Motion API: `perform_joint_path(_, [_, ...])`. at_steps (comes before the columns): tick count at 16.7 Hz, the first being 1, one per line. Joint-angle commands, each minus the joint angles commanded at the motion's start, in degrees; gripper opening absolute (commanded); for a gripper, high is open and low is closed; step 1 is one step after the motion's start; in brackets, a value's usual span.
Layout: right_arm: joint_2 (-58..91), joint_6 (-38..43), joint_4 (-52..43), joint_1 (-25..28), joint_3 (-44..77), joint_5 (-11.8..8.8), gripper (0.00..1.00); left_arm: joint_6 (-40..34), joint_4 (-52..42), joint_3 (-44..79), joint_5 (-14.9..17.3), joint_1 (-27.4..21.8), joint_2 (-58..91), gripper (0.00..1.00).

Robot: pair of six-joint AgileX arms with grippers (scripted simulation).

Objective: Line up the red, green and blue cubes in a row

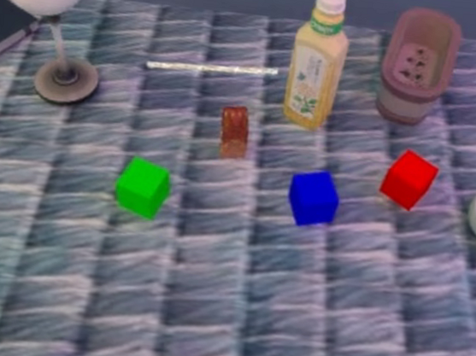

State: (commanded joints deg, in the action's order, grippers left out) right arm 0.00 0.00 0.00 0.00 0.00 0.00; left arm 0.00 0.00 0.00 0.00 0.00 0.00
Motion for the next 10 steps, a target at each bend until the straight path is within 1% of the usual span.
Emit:
perform_joint_path(3, [0.6,-0.2,-0.4,0.1,0.6,0.0,1.0,0.0,0.0,0.0,0.0,0.0,0.0,1.0])
perform_joint_path(5, [3.5,-1.2,-2.3,0.4,3.5,0.1,1.0,0.0,0.0,0.0,0.0,0.0,0.0,1.0])
perform_joint_path(7, [8.9,-3.1,-5.7,1.1,8.9,0.1,1.0,0.0,0.0,0.0,0.0,0.0,0.0,1.0])
perform_joint_path(10, [21.4,-7.0,-13.3,2.7,21.0,0.1,1.0,0.0,0.0,0.0,0.0,0.0,0.0,1.0])
